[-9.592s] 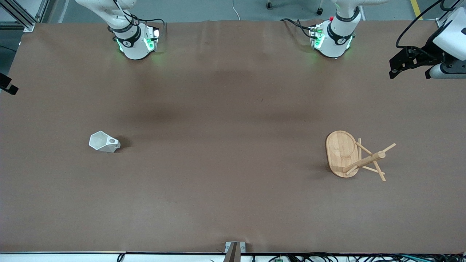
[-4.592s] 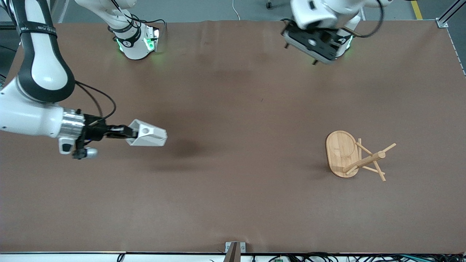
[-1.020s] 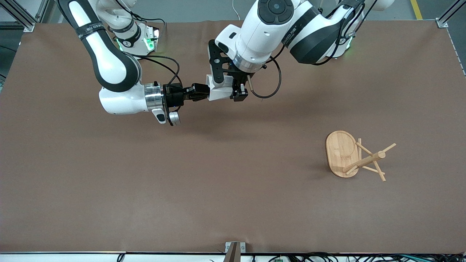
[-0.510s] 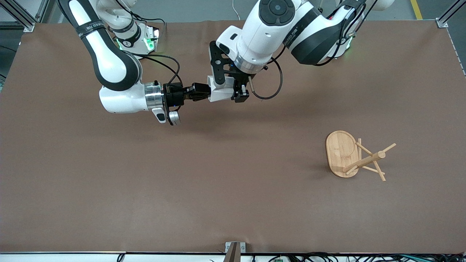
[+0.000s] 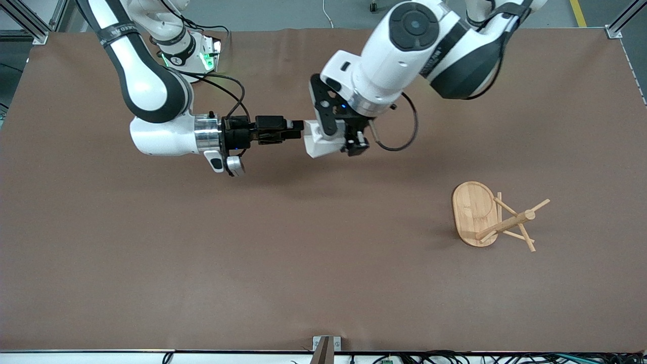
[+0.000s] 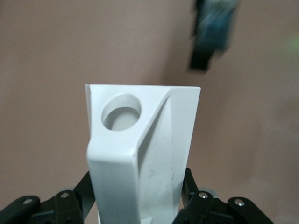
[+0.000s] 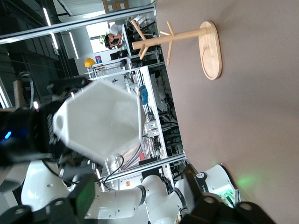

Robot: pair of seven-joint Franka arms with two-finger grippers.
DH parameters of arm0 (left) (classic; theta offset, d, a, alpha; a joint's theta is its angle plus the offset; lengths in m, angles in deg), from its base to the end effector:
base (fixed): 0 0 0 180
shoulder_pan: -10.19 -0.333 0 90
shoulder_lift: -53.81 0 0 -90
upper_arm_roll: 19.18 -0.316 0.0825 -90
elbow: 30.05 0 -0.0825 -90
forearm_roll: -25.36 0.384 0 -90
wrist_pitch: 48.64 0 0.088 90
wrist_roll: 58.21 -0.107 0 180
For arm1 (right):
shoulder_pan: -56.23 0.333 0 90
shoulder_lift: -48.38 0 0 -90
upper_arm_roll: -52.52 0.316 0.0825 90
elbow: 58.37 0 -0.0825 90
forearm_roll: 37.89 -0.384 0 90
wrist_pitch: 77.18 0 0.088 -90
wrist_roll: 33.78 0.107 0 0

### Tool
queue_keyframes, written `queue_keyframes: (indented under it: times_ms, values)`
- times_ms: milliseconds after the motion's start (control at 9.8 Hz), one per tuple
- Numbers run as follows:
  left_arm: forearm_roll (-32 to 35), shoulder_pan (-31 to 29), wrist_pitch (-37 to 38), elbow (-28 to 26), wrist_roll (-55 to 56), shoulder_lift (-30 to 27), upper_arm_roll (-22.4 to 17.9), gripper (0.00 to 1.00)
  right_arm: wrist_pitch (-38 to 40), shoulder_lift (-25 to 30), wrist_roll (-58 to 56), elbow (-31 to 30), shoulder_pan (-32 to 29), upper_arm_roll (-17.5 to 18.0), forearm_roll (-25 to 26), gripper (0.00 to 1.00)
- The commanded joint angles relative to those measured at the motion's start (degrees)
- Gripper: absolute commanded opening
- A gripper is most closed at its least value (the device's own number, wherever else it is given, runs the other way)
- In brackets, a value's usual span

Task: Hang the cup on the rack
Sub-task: 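Carry the cup with the left gripper to the wooden rack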

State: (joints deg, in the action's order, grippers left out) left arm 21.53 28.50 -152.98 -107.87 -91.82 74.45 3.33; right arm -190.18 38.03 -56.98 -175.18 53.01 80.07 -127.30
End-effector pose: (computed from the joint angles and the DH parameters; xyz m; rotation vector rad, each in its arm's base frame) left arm 0.5347 -0.4109 0.5435 2.3714 -1.7200 0.1715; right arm 0.5156 0.2928 0.4051 -1.7342 0.0962 0.2258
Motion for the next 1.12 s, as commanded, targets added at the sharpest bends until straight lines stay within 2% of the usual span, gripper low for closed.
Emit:
queue_keyframes:
  times_ms: [0,204,306,408,612,714,816,918,1020]
  values:
    - [1.37,-4.4,2.64,-0.75,1.69,-0.69,-0.28,0.18,0.68,2.54,0.09,-1.84,-2.31,-3.1,4.47,1.0]
    - [3.9,-6.61,3.01,-0.32,11.67,-1.21,-0.19,0.18,0.6,4.45,2.87,-1.93,-2.31,-9.69,15.44,1.0]
    - [4.01,-7.84,3.01,-0.4,17.82,-2.09,-0.19,0.18,0.59,5.43,8.21,-1.41,-2.23,-13.72,24.81,1.0]
    - [4.27,-9.24,3.96,-1.01,23.45,-3.05,-0.19,0.18,0.59,6.22,11.92,-0.18,-2.23,-16.11,33.6,1.0]
    - [5.49,-9.61,7.48,-1.1,26.83,-3.32,-0.89,0.18,0.59,7.28,18.51,1.58,-2.23,-20.94,52.23,1.0]
    - [6.63,-10.74,8.36,-1.63,29.28,-3.85,-1.07,0.15,-0.88,7.98,19.76,1.85,-2.31,-22.7,61.02,1.0]
    - [6.12,-13.27,6.11,-6.33,30.35,-6.2,-0.98,0.12,-1.16,8.07,19.78,4.46,-2.23,-25.16,68.85,1.0]
    - [5.68,-14.17,1.39,-14.12,31.66,-10.14,-2.12,0.12,0.84,8.16,20.56,7.53,-2.31,-26.05,75.02,1.0]
    - [2.98,-14.35,-0.58,-19.94,31.59,-13.22,-5.08,0.13,8.25,8.34,21.96,13.31,-2.23,-27.54,80.74,1.0]
